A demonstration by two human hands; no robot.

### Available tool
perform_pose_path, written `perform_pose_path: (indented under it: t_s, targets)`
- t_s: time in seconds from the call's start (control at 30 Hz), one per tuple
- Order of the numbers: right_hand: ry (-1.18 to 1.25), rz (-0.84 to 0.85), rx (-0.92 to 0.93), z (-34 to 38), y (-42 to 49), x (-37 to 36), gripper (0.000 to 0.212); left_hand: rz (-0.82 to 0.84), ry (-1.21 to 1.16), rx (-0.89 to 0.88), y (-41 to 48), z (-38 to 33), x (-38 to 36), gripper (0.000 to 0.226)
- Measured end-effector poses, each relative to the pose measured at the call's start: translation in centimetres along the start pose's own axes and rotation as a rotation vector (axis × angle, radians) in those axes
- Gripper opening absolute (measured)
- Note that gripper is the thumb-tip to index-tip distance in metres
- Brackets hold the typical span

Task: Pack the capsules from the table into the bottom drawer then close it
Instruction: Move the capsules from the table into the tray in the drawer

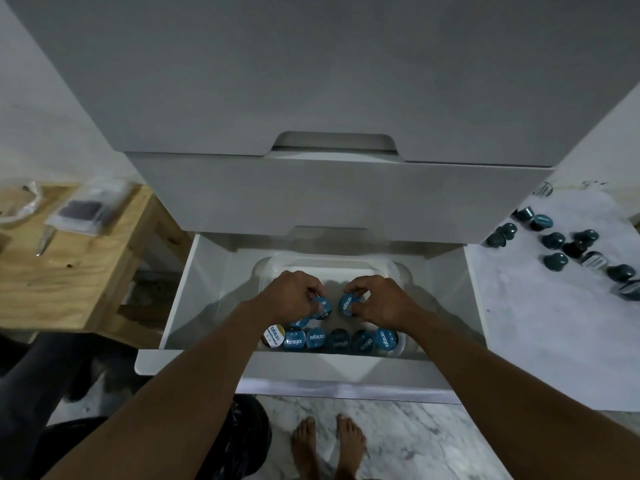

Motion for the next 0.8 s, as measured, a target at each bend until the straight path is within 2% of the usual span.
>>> perform_pose_path:
  t_s: [0.13, 0.53, 0.67, 0.8]
  targets:
    - [0.012, 0.028, -0.012, 0.4, 0.1, -0.4, 0.03, 0.001, 0.041, -0.028, 0.1, 0.2, 0.1, 0.013]
    - [-0.015, 0.105, -0.054, 1.0, 0.1, -1.4, 0.027, 0.047, 0.057, -0.081, 0.6, 0.7, -0.2, 0.012]
    - [-0.016, 0.089, -0.065, 1.1, 0.0, -1.2, 0.035, 0.004, 0.065, -0.105, 0.7, 0.4, 0.4, 0.012]
    - [-0.066, -0.042, -0.083, 1.5, -0.2, 0.6, 0.028, -0.084, 0.161, -0.163, 0.8, -0.8, 1.7, 0.015]
Point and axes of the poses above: each hand's wrist, its own y-axis towards the middle knuckle, its own x-axis out of the back of the hand, z = x × y, the point moved 7 cm from there along y, towards the middle knuckle, and after that the axes turned 3 degrees about -y, right-handed, at the moved point
